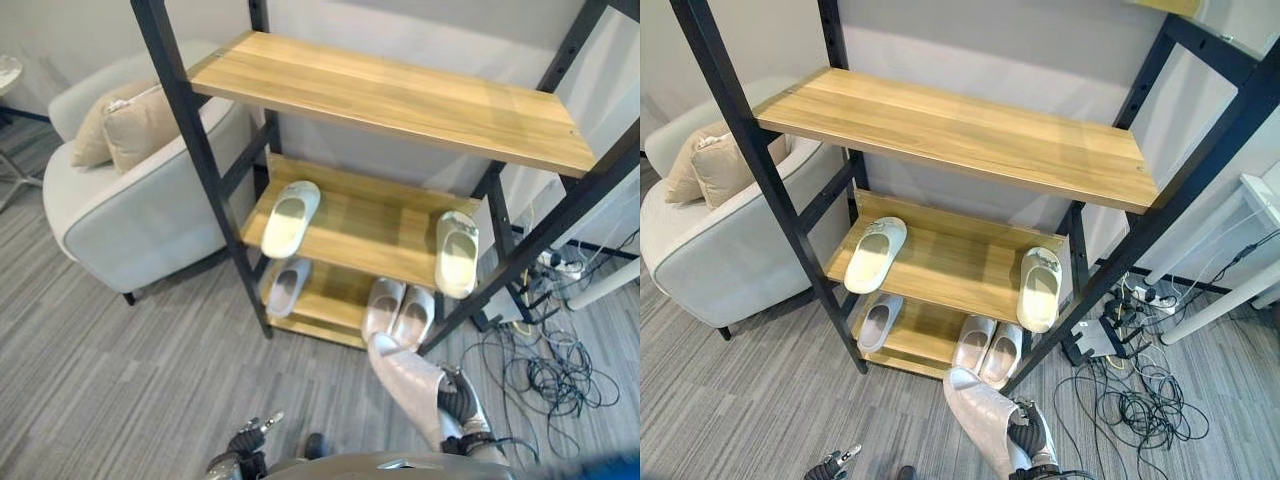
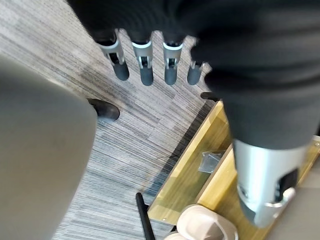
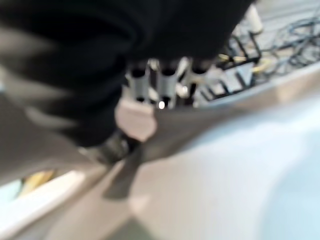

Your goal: Arrange the slippers neatly on the shoe rack.

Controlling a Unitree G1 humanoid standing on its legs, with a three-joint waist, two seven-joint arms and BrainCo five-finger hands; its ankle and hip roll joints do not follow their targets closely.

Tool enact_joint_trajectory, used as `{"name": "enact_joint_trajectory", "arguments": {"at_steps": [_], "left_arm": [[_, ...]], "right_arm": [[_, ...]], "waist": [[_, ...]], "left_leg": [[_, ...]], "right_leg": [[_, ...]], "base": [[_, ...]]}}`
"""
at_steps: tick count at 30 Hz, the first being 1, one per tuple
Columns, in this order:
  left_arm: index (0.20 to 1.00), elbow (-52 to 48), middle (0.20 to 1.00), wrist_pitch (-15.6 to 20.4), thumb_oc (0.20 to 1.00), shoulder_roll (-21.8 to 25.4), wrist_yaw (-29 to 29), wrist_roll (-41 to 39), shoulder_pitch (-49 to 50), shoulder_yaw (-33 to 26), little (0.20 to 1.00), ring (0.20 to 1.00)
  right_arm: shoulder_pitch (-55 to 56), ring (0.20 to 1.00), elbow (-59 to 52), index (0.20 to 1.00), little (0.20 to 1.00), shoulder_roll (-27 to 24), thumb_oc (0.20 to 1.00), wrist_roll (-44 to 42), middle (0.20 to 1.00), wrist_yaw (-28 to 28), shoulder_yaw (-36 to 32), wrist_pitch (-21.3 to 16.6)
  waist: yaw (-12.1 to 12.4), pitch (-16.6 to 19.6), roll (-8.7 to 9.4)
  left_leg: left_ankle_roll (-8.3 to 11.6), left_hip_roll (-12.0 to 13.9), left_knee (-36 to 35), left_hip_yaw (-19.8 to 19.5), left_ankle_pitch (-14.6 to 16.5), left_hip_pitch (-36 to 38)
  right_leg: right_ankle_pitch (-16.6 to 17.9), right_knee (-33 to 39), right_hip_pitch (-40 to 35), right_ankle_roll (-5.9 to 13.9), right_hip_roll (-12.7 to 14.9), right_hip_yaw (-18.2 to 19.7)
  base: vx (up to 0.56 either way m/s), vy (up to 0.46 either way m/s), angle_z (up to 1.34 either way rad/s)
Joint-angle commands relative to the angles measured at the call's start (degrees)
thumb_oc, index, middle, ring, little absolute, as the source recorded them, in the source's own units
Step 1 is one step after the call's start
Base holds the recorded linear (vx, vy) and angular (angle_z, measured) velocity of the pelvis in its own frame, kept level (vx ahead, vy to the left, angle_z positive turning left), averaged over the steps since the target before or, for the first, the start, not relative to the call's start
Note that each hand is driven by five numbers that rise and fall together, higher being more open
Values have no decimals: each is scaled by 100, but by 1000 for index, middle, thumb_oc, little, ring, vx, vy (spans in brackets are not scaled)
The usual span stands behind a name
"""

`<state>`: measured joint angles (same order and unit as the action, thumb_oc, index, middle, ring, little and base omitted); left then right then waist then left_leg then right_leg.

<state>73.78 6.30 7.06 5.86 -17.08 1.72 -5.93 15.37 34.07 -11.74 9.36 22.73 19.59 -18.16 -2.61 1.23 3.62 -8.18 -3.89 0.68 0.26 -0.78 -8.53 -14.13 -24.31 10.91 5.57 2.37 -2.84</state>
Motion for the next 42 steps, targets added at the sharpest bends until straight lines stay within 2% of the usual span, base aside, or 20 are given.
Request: {"name": "enact_joint_trajectory", "arguments": {"at_steps": [1,2,4,6,11,16,18,20,21,22,23,24,26,28,29,30,33,35,38,42], "left_arm": [[1000,273,1000,85,1000,-668,-18,186,180,182,1000,1000],[1000,261,1000,81,1000,-681,-22,194,195,208,1000,1000],[1000,245,1000,98,1000,-682,10,175,252,195,1000,1000],[1000,216,1000,97,1000,-699,25,204,340,178,1000,1000],[1000,608,1000,-131,1000,-254,412,254,225,-128,1000,1000],[1000,766,1000,-197,1000,-83,613,258,167,-296,1000,1000],[1000,671,1000,-266,1000,-83,681,207,110,-444,1000,1000],[1000,546,1000,-257,1000,-171,577,211,6,-439,1000,1000],[1000,457,1000,-247,1000,-226,520,207,-38,-423,1000,1000],[1000,417,1000,-237,1000,-263,461,190,-70,-428,1000,1000],[1000,417,1000,-237,1000,-264,461,190,-70,-428,1000,1000],[1000,364,1000,-213,1000,-303,399,154,-101,-448,1000,1000],[1000,252,1000,-189,1000,-427,354,103,-129,-445,1000,1000],[1000,134,1000,-191,1000,-453,385,38,-123,-485,1000,1000],[1000,132,1000,-193,1000,-454,385,37,-122,-484,1000,1000],[1000,79,1000,-204,1000,-430,429,1,-120,-523,1000,1000],[1000,141,1000,-244,1000,-211,352,-52,-197,-671,1000,1000],[1000,201,1000,-247,1000,-191,310,-57,-178,-725,1000,1000],[1000,451,1000,-241,1000,-99,117,144,-107,-643,1000,1000],[1000,528,1000,-215,1000,-74,51,271,-18,-438,1000,1000]], "right_arm": [[-100,200,-238,200,200,-83,200,132,200,106,72,-342],[-147,200,-154,200,200,-87,200,188,200,61,137,-296],[-171,200,-168,200,200,-83,200,218,200,12,172,-253],[-127,200,-136,200,200,-86,200,320,200,16,232,-256],[-72,200,-116,200,200,-82,200,546,200,-171,700,-239],[-154,200,136,200,200,63,200,857,200,-153,982,-108],[-239,200,396,200,200,125,200,988,200,-202,1043,-56],[-287,200,484,200,200,103,200,1031,200,-200,1069,-59],[-308,200,505,200,200,89,200,1035,200,-212,1072,-52],[-308,200,538,200,200,82,200,1022,200,-233,1053,-58],[-308,200,538,200,200,82,200,1022,200,-233,1052,-58],[-287,200,523,200,200,69,200,1002,200,-271,1027,-52],[-196,200,494,200,200,4,200,957,200,-335,949,14],[-170,200,408,200,200,-55,200,889,200,-395,878,101],[-167,200,400,200,200,-60,200,886,200,-400,877,106],[-133,200,304,200,200,-87,200,836,200,-424,841,151],[-61,200,230,200,200,-139,200,716,200,-407,834,154],[-29,200,265,200,200,-138,200,696,200,-411,863,115],[170,200,519,200,200,-45,200,567,200,-441,702,16],[397,200,829,200,200,138,200,187,200,-573,370,-153]], "waist": [[-81,-253,-62],[-102,-265,-22],[-85,-262,-5],[-102,-225,-4],[-97,55,-44],[-88,178,22],[-75,214,92],[-106,130,149],[-122,82,140],[-143,79,127],[-141,82,123],[-180,74,129],[-177,48,108],[-124,-20,115],[-135,-21,118],[-89,-62,115],[94,-199,157],[131,-187,143],[115,-32,89],[48,112,113]], "left_leg": [[130,22,509,-71,647,411],[135,-48,511,-165,692,504],[137,-80,483,-209,703,613],[159,-119,497,-315,745,693],[333,28,253,-286,741,1058],[482,143,280,-305,779,1063],[649,207,796,-208,991,897],[891,334,1760,20,899,418],[918,428,2166,126,825,191],[860,552,2326,303,901,99],[860,555,2334,303,906,92],[802,687,2361,514,954,34],[780,905,1864,695,944,-109],[859,944,1546,474,498,-381],[860,935,1535,464,488,-377],[915,918,1249,267,244,-472],[1073,837,667,-448,-187,-1091],[1099,879,569,-546,-264,-1033],[1131,994,420,-415,-472,-791],[976,806,513,-268,-344,-569]], "right_leg": [[840,850,107,-176,-199,114],[1078,1142,172,-180,-133,-40],[1249,1227,247,-227,-98,-270],[1238,1366,94,-269,-119,-267],[1182,1889,-534,-693,-329,-30],[1137,2015,-673,-846,-392,-89],[1130,2073,-775,-935,-357,-116],[1153,2070,-845,-948,-286,-167],[1146,2037,-841,-961,-273,-187],[1106,2035,-844,-971,-276,-208],[1106,2033,-840,-971,-279,-208],[1062,2038,-879,-987,-265,-251],[970,2057,-1012,-982,-275,-350],[938,2138,-1179,-984,-284,-373],[937,2144,-1186,-984,-279,-384],[902,2187,-1291,-976,-314,-366],[620,2227,-1643,-945,-422,-91],[569,2220,-1674,-928,-467,17],[400,2243,-1829,-763,-454,66],[359,2307,-1872,-471,-169,136]], "base": [[110,-107,43],[138,-148,21],[135,-170,27],[107,-156,25],[116,-182,11],[41,-227,0],[17,-255,17],[-30,-161,14],[-43,-83,29],[-21,-37,34],[8,-39,22],[33,-15,11],[117,53,34],[121,96,41],[107,79,23],[142,87,13],[252,151,-9],[213,144,-32],[302,251,-82],[276,274,-17]]}}
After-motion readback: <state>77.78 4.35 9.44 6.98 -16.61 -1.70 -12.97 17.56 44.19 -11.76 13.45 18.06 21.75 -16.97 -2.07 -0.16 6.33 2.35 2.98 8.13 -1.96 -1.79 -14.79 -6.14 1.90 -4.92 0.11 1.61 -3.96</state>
